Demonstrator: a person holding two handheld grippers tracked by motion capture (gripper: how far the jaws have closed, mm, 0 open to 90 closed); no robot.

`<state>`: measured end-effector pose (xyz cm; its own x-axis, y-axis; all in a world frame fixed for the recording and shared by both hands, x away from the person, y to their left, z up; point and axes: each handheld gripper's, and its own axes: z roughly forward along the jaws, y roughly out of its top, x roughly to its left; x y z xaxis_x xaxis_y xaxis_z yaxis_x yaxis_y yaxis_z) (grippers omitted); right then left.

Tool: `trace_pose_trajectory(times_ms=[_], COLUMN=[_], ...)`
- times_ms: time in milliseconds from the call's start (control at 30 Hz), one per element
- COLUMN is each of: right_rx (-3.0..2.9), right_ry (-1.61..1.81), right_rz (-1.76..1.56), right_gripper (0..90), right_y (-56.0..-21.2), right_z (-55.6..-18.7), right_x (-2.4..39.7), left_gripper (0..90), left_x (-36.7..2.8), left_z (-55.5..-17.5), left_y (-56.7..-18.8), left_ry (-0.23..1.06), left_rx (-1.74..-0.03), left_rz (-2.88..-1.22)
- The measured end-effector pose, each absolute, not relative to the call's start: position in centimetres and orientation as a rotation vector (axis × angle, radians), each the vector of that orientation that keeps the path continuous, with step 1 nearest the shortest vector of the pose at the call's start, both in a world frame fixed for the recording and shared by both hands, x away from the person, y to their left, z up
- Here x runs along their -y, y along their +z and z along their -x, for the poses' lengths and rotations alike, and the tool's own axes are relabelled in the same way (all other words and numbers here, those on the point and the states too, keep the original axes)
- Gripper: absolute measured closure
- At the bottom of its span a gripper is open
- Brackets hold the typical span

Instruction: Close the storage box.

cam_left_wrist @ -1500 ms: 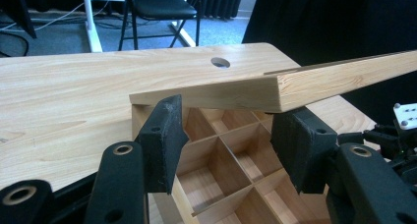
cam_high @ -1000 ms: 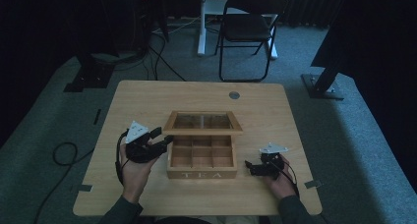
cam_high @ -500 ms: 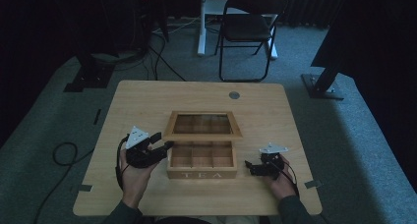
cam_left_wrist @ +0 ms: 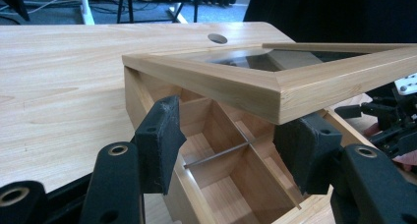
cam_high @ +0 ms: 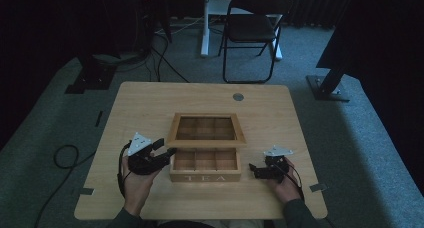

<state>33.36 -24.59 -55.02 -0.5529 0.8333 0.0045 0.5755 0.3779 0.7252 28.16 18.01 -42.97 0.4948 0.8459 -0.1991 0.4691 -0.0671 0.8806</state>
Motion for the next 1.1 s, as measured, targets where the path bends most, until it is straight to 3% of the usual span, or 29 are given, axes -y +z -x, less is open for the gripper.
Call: trace_pose_trajectory(times_ms=[1100], right_rx=[-2.281], right_ry=[0.984], right_rz=[-1.227], right_gripper=[13.7], right_y=[-55.0], right_z=[-33.4], right_x=[24.6], left_gripper=[41.7], left_x=[-17.8], left_z=[-26.8], left_y=[-45.9], left_ry=[0.451], left_rx=[-1.131], left_rz=[-1.757])
